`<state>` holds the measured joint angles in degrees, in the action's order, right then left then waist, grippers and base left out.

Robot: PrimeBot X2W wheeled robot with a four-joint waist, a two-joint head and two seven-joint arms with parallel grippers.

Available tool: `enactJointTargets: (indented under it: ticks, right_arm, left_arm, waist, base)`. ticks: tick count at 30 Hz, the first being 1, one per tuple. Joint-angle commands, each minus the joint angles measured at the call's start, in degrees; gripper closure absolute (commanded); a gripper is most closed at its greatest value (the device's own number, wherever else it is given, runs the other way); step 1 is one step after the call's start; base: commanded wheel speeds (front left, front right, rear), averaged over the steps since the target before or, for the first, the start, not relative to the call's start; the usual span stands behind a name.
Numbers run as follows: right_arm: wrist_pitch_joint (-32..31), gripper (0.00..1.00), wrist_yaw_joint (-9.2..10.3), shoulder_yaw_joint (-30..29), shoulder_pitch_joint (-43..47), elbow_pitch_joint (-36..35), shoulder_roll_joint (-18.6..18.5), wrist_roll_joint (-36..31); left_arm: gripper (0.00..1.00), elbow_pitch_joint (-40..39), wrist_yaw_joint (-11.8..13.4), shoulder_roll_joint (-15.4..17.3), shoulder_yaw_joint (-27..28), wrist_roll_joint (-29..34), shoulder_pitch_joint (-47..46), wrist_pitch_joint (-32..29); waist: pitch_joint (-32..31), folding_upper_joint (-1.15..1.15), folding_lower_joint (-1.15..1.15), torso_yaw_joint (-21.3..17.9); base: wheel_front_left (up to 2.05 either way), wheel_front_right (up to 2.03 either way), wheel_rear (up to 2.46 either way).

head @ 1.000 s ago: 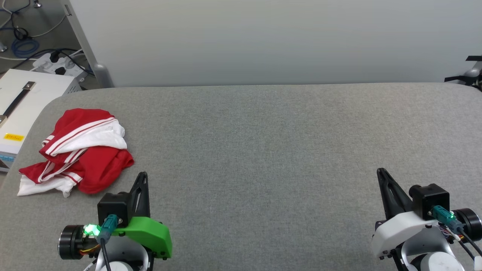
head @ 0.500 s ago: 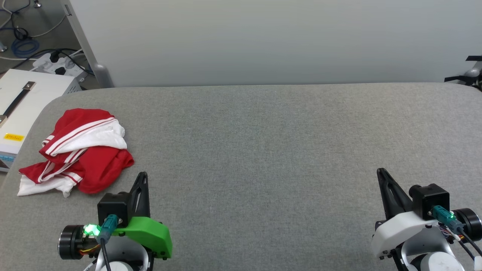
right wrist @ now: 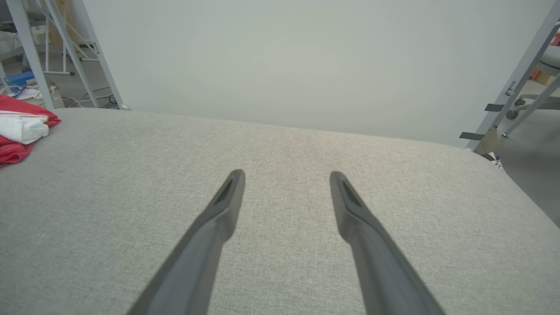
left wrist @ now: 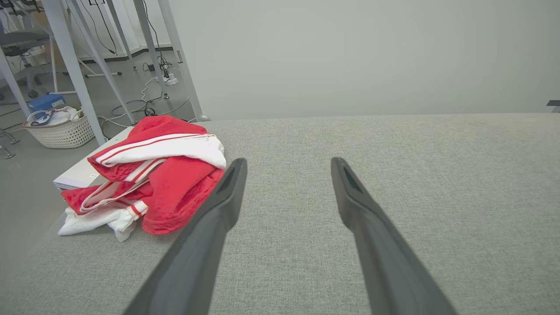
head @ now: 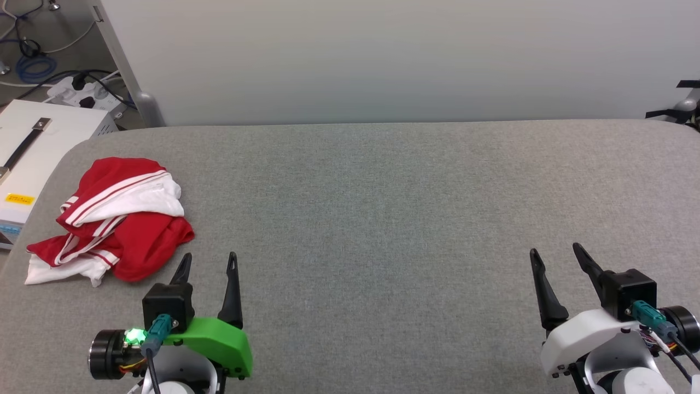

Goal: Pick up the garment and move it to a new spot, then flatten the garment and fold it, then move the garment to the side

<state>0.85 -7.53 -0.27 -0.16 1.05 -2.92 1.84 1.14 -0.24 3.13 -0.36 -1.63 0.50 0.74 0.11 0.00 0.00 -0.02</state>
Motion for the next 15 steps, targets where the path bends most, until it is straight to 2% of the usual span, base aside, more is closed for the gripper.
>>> enactJointTargets:
  ticks: [1,15]
  right_arm:
    - [0.7,0.0,0.0,-0.2,-0.1,0.4,0.0,0.6]
    - [2.4,0.0,0.01,-0.2,-0.2,1.2,0.0,3.1]
  left_arm:
    - [0.0,0.3,0.0,0.0,-0.1,-0.6,-0.1,0.7]
    - [0.0,1.6,-0.4,-0.1,-0.7,-2.7,-0.3,2.3]
  waist:
    - [0.0,0.0,0.0,0.0]
    - [0.3,0.0,0.0,0.0]
  base:
    - [0.0,0.0,0.0]
    - [0.0,0.0,0.0]
